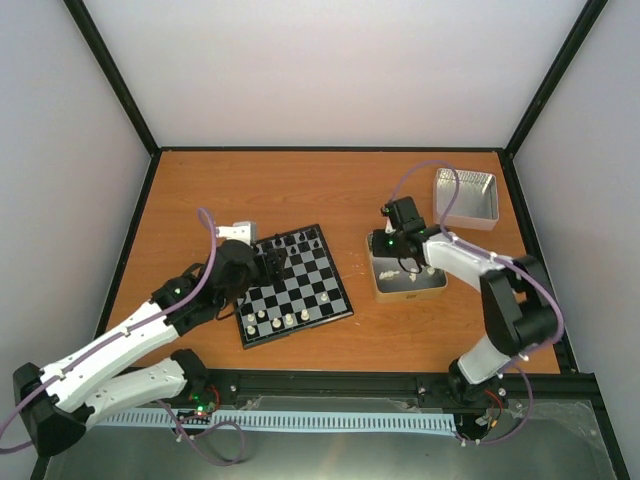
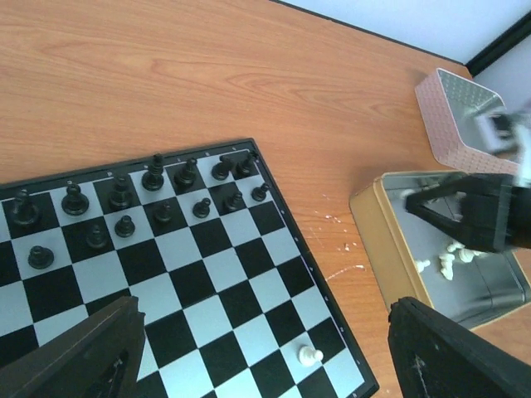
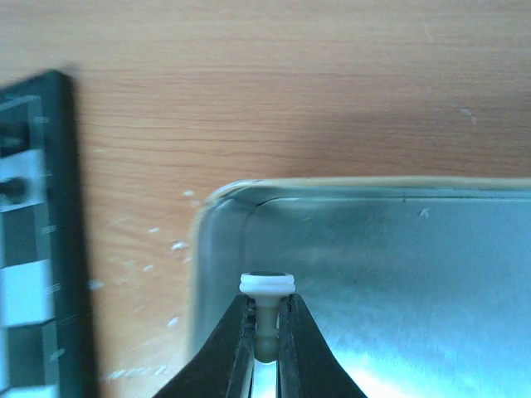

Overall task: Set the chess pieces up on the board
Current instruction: Pick up the chess piece from the storage box, then place the chess piece on the chessboard.

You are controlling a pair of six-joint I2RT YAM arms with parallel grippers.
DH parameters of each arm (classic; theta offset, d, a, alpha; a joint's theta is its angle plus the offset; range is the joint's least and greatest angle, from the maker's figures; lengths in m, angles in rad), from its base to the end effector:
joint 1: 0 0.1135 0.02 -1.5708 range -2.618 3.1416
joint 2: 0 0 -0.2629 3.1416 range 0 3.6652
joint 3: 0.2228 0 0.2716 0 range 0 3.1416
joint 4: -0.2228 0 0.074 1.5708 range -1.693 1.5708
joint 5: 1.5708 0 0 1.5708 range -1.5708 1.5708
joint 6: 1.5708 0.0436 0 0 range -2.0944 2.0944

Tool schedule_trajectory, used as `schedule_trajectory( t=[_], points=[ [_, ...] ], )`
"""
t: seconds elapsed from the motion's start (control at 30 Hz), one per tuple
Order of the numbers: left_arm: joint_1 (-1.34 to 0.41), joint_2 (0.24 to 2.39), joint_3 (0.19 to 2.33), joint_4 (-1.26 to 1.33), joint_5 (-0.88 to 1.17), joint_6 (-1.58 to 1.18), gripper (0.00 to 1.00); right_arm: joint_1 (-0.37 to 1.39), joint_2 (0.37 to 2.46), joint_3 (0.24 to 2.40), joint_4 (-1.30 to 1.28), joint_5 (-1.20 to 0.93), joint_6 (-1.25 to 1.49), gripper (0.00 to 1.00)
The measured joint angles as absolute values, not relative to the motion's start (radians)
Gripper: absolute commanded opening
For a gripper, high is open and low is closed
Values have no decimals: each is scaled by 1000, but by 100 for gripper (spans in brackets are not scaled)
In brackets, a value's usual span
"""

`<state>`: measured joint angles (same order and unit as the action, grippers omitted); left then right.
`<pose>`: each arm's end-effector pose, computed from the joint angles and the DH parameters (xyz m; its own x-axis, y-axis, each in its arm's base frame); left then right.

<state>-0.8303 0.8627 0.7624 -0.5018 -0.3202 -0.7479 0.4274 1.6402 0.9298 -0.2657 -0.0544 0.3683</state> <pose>0.1543 -0.1485 0.2810 -0.6376 -0.2592 -0.7254 0.1255 0.8942 -0.4298 0.3121 0.1448 0.1512 -0.8623 0.0023 -0.5065 -0.1406 0.9596 0.2437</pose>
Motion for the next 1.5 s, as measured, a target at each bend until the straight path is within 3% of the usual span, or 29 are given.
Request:
schedule_trajectory(
  t=[0.13,0.3,0.6,0.77,1.03,1.2,1.5],
  points=[
    [-738,859,762,-488,-239,-719,84,427,1494,942,-353,-134,379,7],
    [-657,855,763,-427,-38,-688,87,437,1377,945,-361,-386,326,8],
    [-624,868,836,-300,357,-786,86,618,1278,963,-233,-780,188,6],
    [-623,887,822,-186,506,-881,61,638,1281,1033,-212,-872,129,6],
    [-622,912,806,-132,532,-945,41,647,1308,1042,-172,-936,111,6],
    [-622,931,785,-110,535,-984,35,650,1317,1042,-161,-944,105,6],
    [-618,945,772,-81,524,-1034,8,651,1328,1042,-160,-942,93,6]
  ],
)
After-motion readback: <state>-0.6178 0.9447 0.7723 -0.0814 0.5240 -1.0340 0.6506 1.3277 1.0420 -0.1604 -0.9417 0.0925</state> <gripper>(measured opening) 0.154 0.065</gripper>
